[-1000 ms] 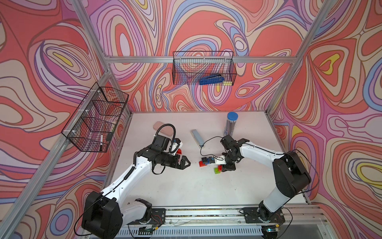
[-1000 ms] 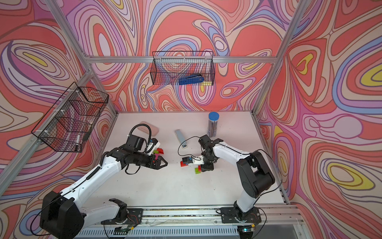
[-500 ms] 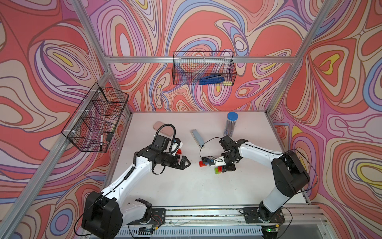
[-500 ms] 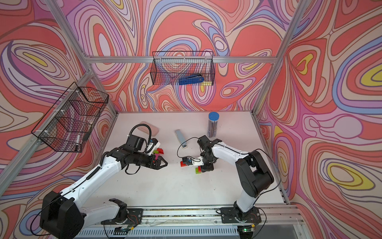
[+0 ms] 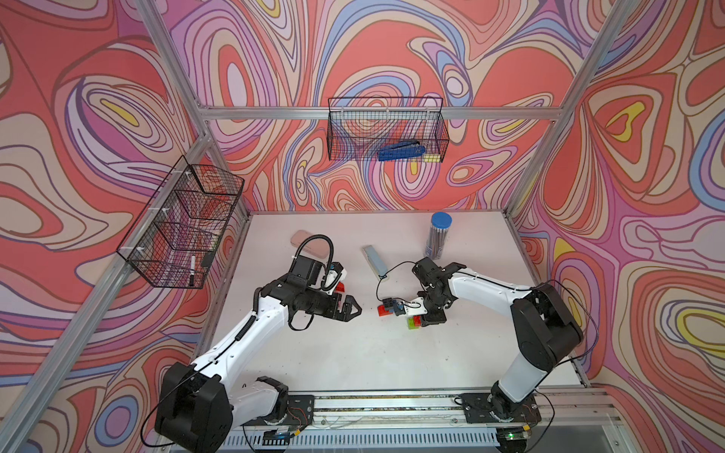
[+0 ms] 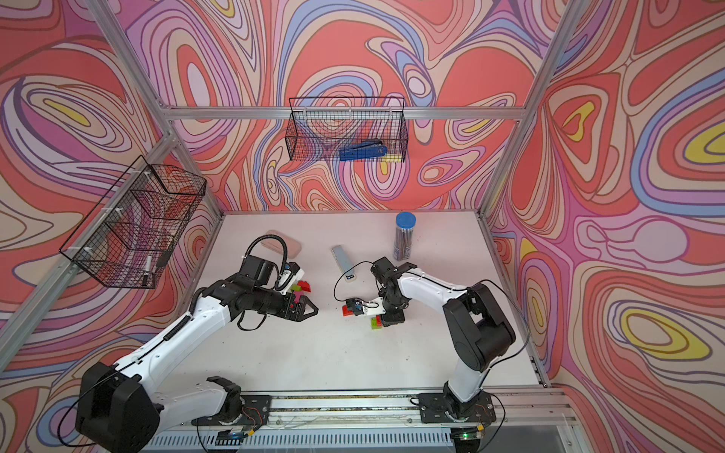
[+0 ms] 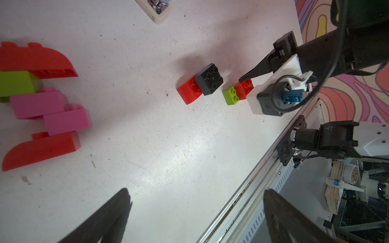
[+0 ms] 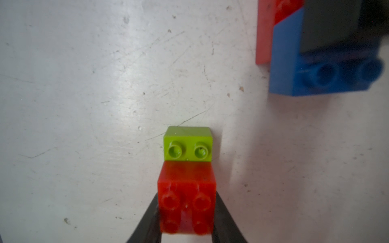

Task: Assemble the letter s with lego
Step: Assemble the lego brick with the lego brick, then pick up the lego brick from the center of the board.

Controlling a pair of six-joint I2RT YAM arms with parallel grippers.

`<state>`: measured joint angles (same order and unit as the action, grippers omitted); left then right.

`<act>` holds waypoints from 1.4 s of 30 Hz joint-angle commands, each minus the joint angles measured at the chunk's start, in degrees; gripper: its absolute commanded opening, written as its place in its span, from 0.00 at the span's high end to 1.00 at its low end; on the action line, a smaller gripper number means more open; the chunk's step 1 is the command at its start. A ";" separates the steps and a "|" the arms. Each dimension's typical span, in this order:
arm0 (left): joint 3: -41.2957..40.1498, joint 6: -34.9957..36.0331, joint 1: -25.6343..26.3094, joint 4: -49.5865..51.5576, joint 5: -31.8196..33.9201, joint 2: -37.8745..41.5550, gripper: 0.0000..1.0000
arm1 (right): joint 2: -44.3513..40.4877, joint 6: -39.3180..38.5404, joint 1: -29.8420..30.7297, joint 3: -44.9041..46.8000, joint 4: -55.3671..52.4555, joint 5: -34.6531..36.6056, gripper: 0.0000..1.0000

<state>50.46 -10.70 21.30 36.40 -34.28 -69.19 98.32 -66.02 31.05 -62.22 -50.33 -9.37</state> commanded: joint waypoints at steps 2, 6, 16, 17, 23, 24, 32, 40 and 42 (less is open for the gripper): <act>0.36 1.03 -0.01 0.31 0.08 -0.33 0.00 | 1.96 1.95 1.03 -1.15 -1.52 0.19 0.85; 0.62 1.03 0.05 0.33 0.07 -0.44 0.00 | 0.69 3.52 1.21 -2.03 -1.50 -2.39 0.63; 1.25 2.08 2.45 -0.81 0.49 1.34 0.02 | -4.18 5.07 1.21 0.67 0.79 -2.28 0.42; 1.60 2.40 2.92 -0.76 0.72 1.35 0.03 | -4.88 5.73 1.21 1.22 1.44 -2.17 0.41; 3.41 5.16 8.42 -1.53 4.21 1.25 0.05 | -12.38 17.67 -0.86 7.26 14.61 -0.81 0.39; 3.64 5.78 9.48 -1.96 4.76 1.12 0.05 | -13.36 20.51 -1.79 8.00 16.74 -1.60 0.39; 4.85 10.48 18.53 -7.05 7.98 -1.33 0.07 | -21.40 40.78 -8.37 13.94 27.61 -4.79 0.34; 6.45 16.60 30.48 -14.95 19.45 -8.71 0.09 | -27.67 65.21 -14.50 17.79 35.26 -8.18 0.31; 6.92 17.38 32.26 -17.35 19.86 -10.70 0.10 | -29.40 70.18 -16.58 19.11 36.47 -10.19 0.28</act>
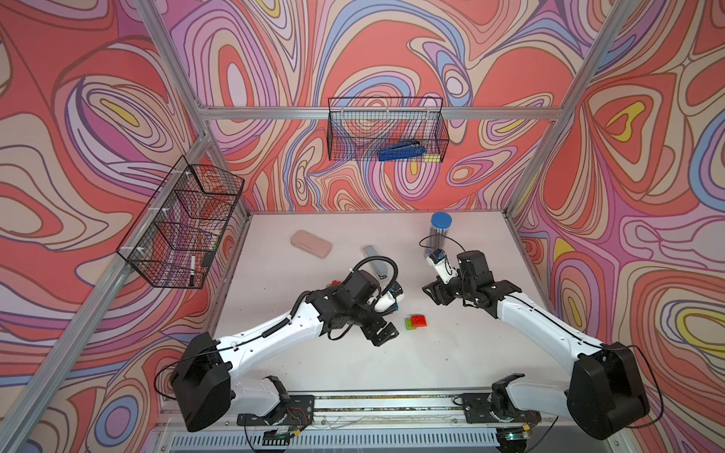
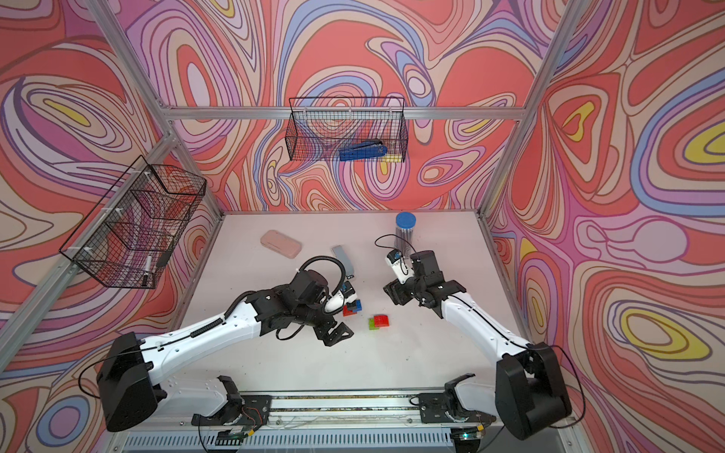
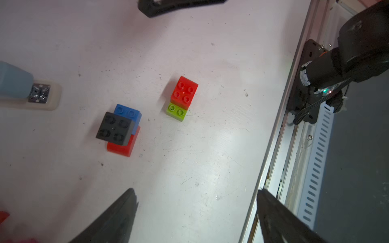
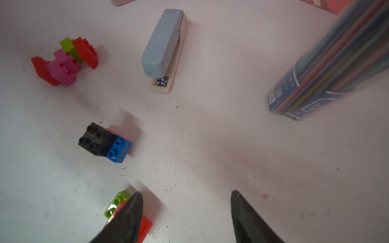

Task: Assemble the letter s with lego
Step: Pick up the lego brick from the center of the board.

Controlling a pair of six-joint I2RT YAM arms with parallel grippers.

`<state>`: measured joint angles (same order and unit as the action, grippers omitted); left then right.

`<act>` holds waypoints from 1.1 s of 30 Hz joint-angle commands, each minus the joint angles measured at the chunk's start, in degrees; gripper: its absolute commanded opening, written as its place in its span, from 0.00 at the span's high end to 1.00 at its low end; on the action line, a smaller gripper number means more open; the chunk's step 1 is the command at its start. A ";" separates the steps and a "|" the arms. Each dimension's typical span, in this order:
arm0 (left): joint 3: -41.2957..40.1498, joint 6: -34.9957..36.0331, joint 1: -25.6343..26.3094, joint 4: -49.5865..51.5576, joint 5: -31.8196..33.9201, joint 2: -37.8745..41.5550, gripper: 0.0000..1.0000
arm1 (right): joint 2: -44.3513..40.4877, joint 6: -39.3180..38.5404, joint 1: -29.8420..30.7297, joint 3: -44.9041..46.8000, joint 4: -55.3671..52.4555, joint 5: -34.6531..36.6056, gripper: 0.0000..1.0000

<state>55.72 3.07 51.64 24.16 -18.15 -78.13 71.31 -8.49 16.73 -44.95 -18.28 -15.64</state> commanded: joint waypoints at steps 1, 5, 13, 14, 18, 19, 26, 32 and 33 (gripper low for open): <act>2.03 4.36 2.59 -6.22 4.17 -3.16 0.10 | -3.02 14.43 -3.19 2.33 4.34 -4.81 0.27; 2.28 6.04 3.51 -11.36 4.57 -7.78 0.12 | -3.88 18.60 -6.61 2.62 0.48 -8.31 0.25; 5.05 9.88 4.00 -13.68 5.29 -15.86 0.19 | -5.54 23.81 -9.31 5.87 -0.92 -13.93 0.23; 5.32 9.89 4.09 -13.95 4.76 -16.59 0.20 | -5.78 23.93 -9.31 6.17 -1.07 -14.67 0.22; 6.40 10.99 4.42 -14.99 5.31 -19.85 0.25 | -7.28 24.29 -9.28 7.21 -3.67 -15.69 0.22; 6.59 11.50 4.36 -15.38 5.56 -20.70 0.25 | -7.53 24.31 -9.34 7.39 -4.47 -15.65 0.22; 7.97 14.28 4.35 -15.76 6.02 -25.06 0.27 | -7.41 24.54 -9.29 7.40 -7.46 -14.21 0.21; 8.71 15.77 4.35 -16.65 7.21 -27.70 0.30 | -7.15 25.01 -9.27 7.60 -7.46 -13.55 0.18; 8.75 15.95 4.36 -17.31 7.09 -27.99 0.31 | -7.06 25.01 -9.26 7.59 -7.53 -13.38 0.17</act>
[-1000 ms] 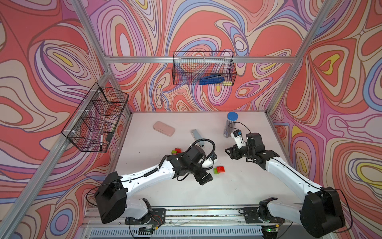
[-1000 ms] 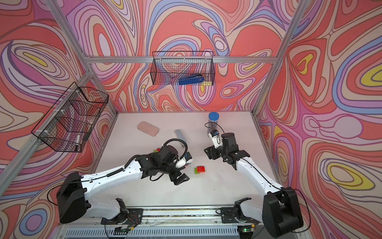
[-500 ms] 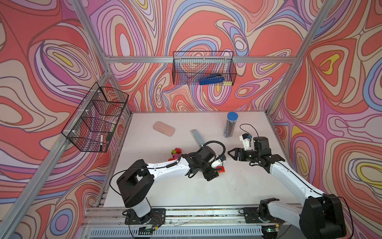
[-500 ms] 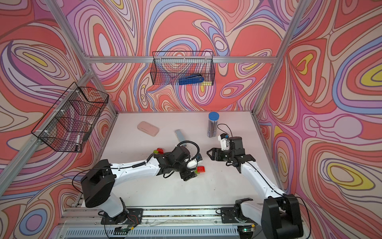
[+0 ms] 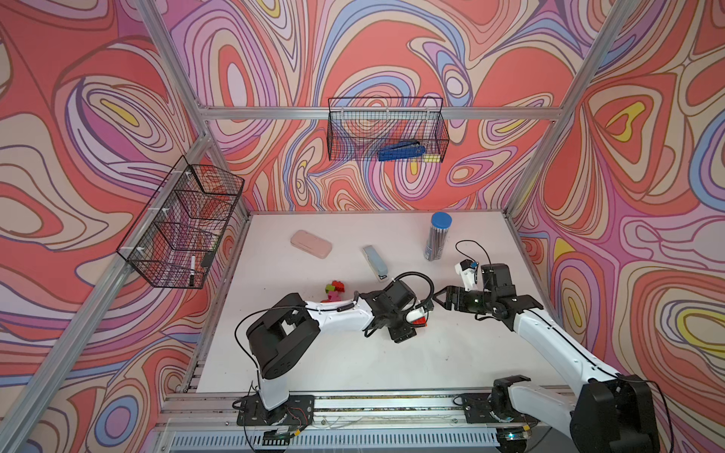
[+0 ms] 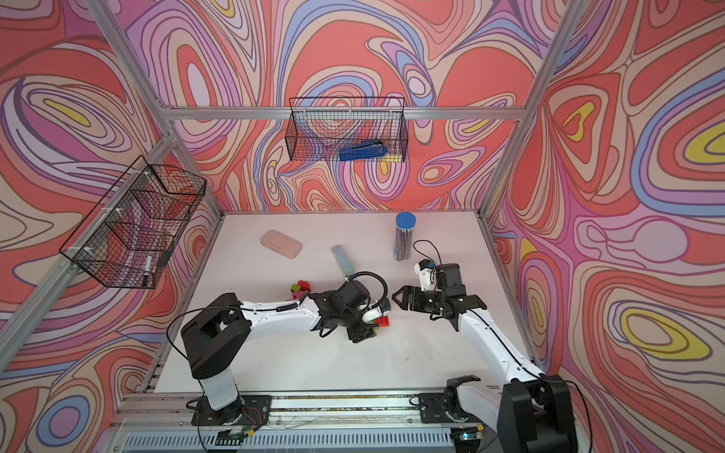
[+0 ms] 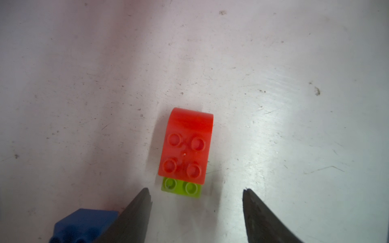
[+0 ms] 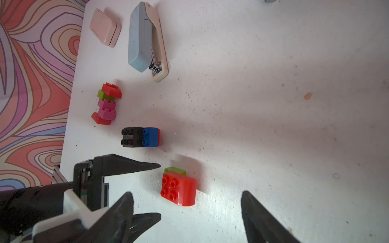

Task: Assemble the letter s with lego
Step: Pick up the lego brick from the center of the board.

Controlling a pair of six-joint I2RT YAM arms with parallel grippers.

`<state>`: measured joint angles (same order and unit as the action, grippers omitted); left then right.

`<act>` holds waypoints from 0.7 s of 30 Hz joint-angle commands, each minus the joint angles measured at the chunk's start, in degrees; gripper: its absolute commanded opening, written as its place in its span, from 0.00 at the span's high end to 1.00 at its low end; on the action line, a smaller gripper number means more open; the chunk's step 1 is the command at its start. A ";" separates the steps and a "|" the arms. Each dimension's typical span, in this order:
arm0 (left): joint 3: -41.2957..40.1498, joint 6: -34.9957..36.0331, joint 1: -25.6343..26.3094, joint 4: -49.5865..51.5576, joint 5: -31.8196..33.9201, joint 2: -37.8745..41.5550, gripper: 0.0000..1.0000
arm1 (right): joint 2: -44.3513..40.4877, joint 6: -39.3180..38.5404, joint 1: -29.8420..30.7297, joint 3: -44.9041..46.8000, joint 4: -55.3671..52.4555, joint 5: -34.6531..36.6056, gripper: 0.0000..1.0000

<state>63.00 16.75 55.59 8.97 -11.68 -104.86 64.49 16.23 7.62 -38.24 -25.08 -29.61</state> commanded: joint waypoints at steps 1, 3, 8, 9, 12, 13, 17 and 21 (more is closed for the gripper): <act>1.42 2.41 0.48 -2.54 0.37 -1.60 0.31 | -0.24 0.25 -0.15 0.84 -0.76 0.79 0.17; 1.95 2.98 0.40 -2.91 0.45 -2.39 0.33 | -0.16 0.30 -0.20 0.82 -0.85 0.87 0.17; 3.04 3.97 0.44 -3.08 0.60 -4.60 0.42 | -0.07 0.38 -0.15 0.87 -1.24 1.12 0.16; 3.18 4.01 0.40 -3.08 0.39 -4.88 0.44 | -0.07 0.23 -0.18 0.89 -1.29 1.25 0.16; 3.36 4.49 0.40 -2.72 0.19 -5.15 0.52 | 0.07 0.19 -0.15 0.85 -1.36 1.49 0.15; 3.37 4.59 0.39 -2.58 0.05 -5.10 0.55 | 0.15 0.20 -0.16 0.87 -1.30 1.48 0.15; 3.10 5.01 0.39 -1.79 0.13 -5.01 0.64 | 0.62 0.29 -0.18 0.80 -1.08 1.77 0.15; 3.70 5.25 0.35 0.86 -0.08 -3.57 0.71 | 0.90 0.55 -0.15 1.22 1.24 1.14 0.15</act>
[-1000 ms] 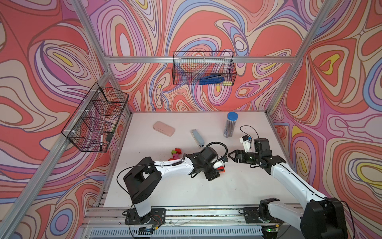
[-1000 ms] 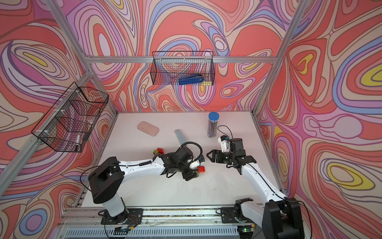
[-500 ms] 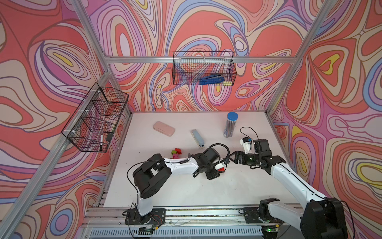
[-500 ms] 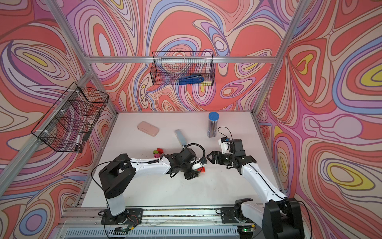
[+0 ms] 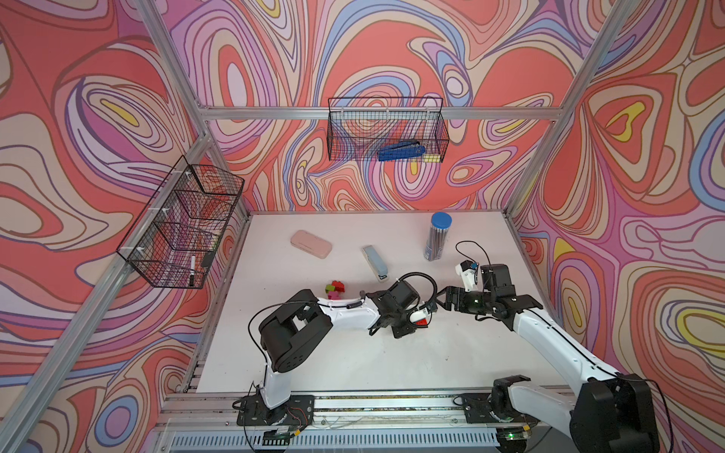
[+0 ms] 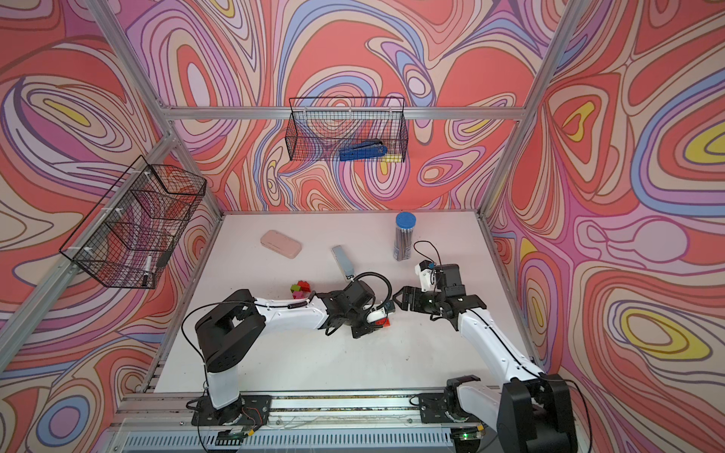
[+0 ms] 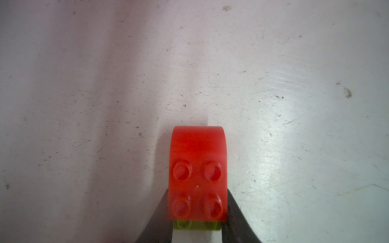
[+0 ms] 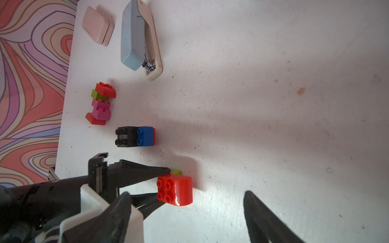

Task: Assemble the letter s with lego
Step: Pick up the lego brick from the center of the board, then assemble the lego brick with the lego brick.

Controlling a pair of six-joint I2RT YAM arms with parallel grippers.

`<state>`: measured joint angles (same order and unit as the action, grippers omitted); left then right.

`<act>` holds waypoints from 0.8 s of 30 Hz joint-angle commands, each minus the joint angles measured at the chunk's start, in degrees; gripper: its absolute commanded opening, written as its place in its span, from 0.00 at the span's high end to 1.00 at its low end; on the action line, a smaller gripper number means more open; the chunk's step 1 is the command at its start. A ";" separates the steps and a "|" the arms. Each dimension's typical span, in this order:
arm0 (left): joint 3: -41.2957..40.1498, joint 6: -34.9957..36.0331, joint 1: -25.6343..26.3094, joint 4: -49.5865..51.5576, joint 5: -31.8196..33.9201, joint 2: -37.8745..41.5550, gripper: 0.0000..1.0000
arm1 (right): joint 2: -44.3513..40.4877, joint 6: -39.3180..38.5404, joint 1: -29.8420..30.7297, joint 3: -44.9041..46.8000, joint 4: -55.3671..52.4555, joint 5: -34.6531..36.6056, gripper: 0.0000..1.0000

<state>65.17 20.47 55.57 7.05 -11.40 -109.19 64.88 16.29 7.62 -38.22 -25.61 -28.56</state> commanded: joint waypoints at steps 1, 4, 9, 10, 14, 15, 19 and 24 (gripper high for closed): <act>1.78 1.71 0.36 4.12 -0.48 1.58 0.72 | 0.59 0.82 -0.15 1.59 2.95 -0.11 0.14; 2.47 2.51 0.33 8.50 -1.35 4.69 0.73 | 0.68 2.14 -0.22 2.51 6.63 -1.30 0.14; 3.04 4.69 -0.15 18.40 -2.70 10.30 0.74 | 1.61 4.91 -0.15 3.82 12.78 -4.64 0.14; 2.87 5.00 -0.54 19.72 -2.92 11.52 0.74 | 1.99 5.90 -0.22 4.19 13.99 -5.18 0.14; 1.36 5.76 -2.90 22.20 -4.48 16.68 0.74 | 4.87 12.36 -0.10 6.99 22.04 -9.01 0.16; 0.96 5.81 -3.73 22.20 -4.75 17.89 0.74 | 5.97 14.21 -0.14 7.83 24.63 -10.59 0.17; 0.66 6.75 -6.97 22.77 -6.02 20.72 0.74 | 8.83 19.51 1.15 10.34 33.27 -14.22 0.19; 0.28 8.71 -10.13 21.97 -6.43 21.92 0.75 | 12.77 24.55 4.09 11.18 40.70 -15.94 0.19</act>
<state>66.22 26.74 46.83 27.49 -15.84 -88.23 75.79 35.79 10.37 -27.62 6.15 -41.52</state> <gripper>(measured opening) 0.342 0.813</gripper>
